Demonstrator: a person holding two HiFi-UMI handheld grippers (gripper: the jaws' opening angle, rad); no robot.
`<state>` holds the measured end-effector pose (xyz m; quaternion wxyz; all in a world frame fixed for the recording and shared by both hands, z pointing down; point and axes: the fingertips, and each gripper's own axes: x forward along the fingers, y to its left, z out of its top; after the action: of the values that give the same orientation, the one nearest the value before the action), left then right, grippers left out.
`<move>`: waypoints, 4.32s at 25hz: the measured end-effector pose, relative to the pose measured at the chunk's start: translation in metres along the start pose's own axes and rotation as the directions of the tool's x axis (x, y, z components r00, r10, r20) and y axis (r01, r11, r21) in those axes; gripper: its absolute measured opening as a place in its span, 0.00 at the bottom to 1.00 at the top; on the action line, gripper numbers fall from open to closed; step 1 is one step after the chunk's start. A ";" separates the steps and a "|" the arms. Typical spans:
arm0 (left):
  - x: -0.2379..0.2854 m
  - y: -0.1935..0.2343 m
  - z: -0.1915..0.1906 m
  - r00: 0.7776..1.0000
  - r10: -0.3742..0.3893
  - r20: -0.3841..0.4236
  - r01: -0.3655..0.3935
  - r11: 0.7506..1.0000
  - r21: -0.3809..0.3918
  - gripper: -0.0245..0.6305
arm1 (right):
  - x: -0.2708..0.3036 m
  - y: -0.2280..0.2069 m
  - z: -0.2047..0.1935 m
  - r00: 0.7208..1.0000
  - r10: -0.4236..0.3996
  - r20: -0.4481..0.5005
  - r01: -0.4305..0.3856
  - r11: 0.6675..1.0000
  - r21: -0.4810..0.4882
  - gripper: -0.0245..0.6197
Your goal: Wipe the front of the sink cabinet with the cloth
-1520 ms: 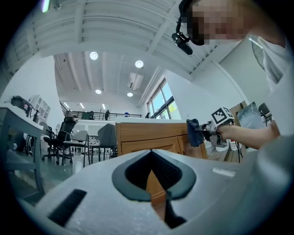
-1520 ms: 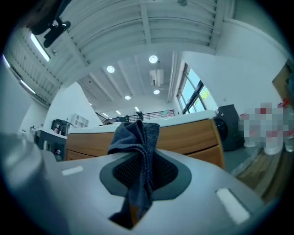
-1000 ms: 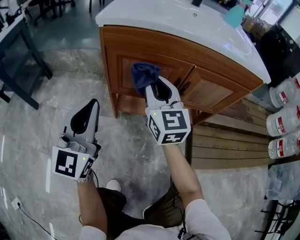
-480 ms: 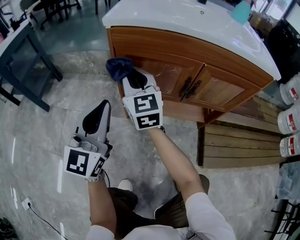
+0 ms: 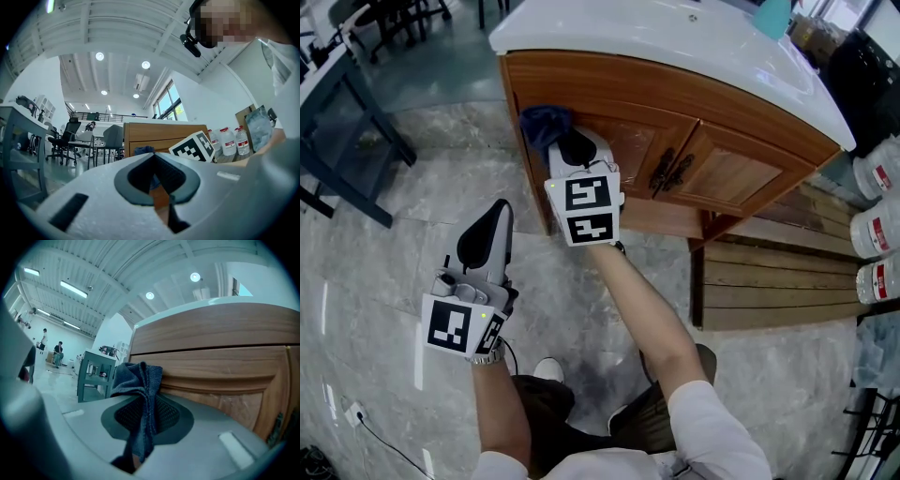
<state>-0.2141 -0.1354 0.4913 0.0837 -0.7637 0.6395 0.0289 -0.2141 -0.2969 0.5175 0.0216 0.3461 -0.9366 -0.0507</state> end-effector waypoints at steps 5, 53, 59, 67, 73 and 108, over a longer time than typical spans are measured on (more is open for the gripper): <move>0.003 -0.003 -0.001 1.000 -0.012 -0.007 0.012 1.000 0.006 0.04 | -0.016 -0.024 -0.002 0.999 -0.036 -0.001 0.036 0.999 -0.001 0.14; 0.023 -0.025 -0.021 0.994 -0.102 -0.036 0.103 0.995 0.009 0.04 | -0.176 -0.217 -0.031 0.886 -0.464 -0.016 0.460 0.881 -0.108 0.15; 0.028 -0.026 -0.023 0.993 -0.111 -0.034 0.111 0.994 0.000 0.04 | -0.201 -0.261 -0.043 0.838 -0.543 -0.050 0.537 0.838 -0.093 0.15; 0.032 -0.037 -0.024 0.991 -0.129 -0.041 0.129 0.992 0.003 0.04 | -0.245 -0.312 -0.061 0.761 -0.642 -0.089 0.638 0.767 -0.072 0.15; 0.034 -0.039 -0.024 0.991 -0.129 -0.044 0.130 0.992 0.000 0.04 | -0.278 -0.352 -0.065 0.696 -0.710 -0.101 0.709 0.703 -0.057 0.15; 0.053 -0.063 -0.046 0.982 -0.166 -0.088 0.171 0.984 0.054 0.04 | -0.215 -0.132 -0.078 0.961 -0.275 0.009 0.275 0.958 -0.078 0.15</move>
<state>-0.1457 -0.1834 0.5342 0.0827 -0.8126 0.5761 -0.0296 0.0407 -0.2632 0.5793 0.0286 0.4720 -0.8766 -0.0897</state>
